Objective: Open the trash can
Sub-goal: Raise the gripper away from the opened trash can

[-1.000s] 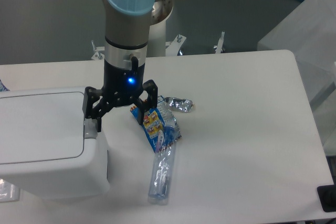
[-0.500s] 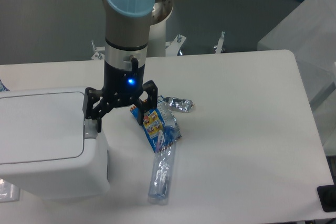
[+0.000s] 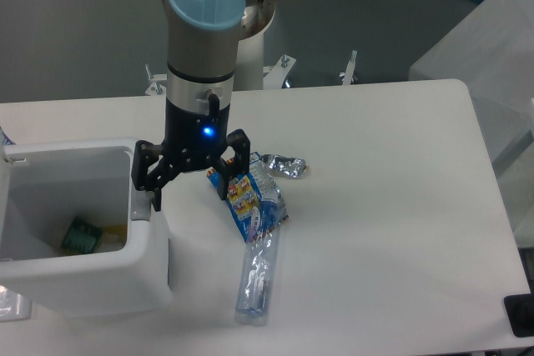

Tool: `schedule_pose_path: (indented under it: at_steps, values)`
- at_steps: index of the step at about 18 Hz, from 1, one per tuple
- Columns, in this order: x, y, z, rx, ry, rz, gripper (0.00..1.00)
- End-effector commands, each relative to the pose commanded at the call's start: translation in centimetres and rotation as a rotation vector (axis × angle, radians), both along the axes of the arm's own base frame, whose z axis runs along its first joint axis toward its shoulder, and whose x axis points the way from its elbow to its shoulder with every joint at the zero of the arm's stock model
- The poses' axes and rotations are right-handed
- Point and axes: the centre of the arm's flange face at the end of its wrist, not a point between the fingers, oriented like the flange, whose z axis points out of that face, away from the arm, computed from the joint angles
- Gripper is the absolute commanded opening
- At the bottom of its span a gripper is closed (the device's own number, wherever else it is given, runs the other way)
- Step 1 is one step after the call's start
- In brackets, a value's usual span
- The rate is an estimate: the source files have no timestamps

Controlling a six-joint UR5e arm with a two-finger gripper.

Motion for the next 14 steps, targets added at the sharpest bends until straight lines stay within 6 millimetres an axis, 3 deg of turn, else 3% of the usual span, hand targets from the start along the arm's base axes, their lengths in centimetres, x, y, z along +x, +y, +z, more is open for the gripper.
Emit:
schedule_pose_path:
  at_steps: [7,9,14]
  values:
    - [-1.2,-0.1,3.5,0.046,0.056,0.004,1.0]
    - [-2.6,-0.4,5.0,0.067,0.082,0.02,1.0]
    - [-6.3,-1.4,6.7,0.032,0.2,-0.009,1.0]
